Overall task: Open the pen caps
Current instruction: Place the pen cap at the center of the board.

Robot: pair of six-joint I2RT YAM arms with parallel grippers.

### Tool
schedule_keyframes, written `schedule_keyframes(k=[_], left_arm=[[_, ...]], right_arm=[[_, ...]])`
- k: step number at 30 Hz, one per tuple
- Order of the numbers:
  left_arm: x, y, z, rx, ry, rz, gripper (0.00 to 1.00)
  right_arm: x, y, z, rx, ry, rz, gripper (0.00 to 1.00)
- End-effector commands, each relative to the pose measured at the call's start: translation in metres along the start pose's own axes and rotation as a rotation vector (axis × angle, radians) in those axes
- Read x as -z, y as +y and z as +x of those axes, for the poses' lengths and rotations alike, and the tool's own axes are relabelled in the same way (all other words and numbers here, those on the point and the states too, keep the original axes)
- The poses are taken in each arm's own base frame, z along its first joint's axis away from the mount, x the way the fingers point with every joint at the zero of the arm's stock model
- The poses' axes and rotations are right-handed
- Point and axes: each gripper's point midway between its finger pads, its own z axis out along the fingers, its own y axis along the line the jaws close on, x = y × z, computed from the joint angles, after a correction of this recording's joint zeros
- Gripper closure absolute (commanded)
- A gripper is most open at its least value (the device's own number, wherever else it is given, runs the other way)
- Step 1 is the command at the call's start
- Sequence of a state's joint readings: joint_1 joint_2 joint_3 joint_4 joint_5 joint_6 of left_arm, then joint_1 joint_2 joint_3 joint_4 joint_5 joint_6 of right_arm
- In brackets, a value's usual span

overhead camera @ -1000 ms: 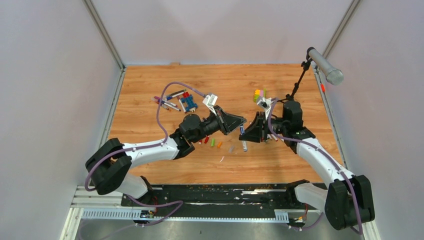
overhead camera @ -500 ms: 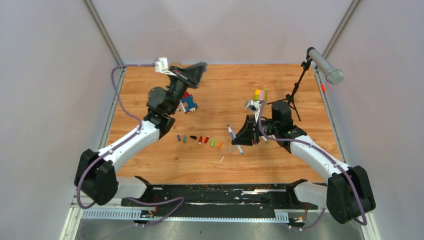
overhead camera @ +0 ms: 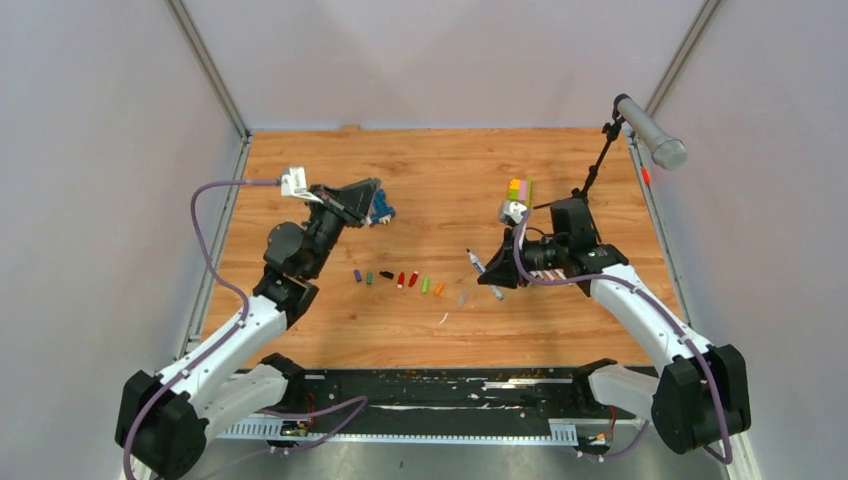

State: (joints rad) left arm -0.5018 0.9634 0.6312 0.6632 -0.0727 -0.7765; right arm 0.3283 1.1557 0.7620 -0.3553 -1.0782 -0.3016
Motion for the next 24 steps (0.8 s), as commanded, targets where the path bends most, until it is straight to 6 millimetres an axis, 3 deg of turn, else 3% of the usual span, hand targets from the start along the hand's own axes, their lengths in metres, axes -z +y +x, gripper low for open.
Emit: schedule_keyframes(k=[1,7,12,15,19,24], left_arm=[[0.041,0.044,0.057,-0.023,0.241,-0.141,1.0],[0.086,0.083,0.119,0.033,0.47,-0.26,0.99],[0.102,0.091,0.152,0.095,0.591,-0.263,0.94],[0.102,0.082,0.167,0.152,0.642,-0.195,0.93],[0.1,0.06,0.189,0.232,0.744,-0.075,0.99],[0.101,0.028,0.235,0.186,0.863,-0.025,0.99]], right_arm=[[0.027,-0.033,-0.004,0.143,0.045,0.191,1.0],[0.055,-0.069,0.004,0.128,0.087,0.358,1.0],[0.077,-0.095,0.016,0.091,0.135,0.477,1.0],[0.09,-0.107,0.021,0.062,0.149,0.534,1.0],[0.107,-0.123,0.031,0.032,0.185,0.621,1.0],[0.129,-0.14,0.041,-0.023,0.213,0.714,1.0]])
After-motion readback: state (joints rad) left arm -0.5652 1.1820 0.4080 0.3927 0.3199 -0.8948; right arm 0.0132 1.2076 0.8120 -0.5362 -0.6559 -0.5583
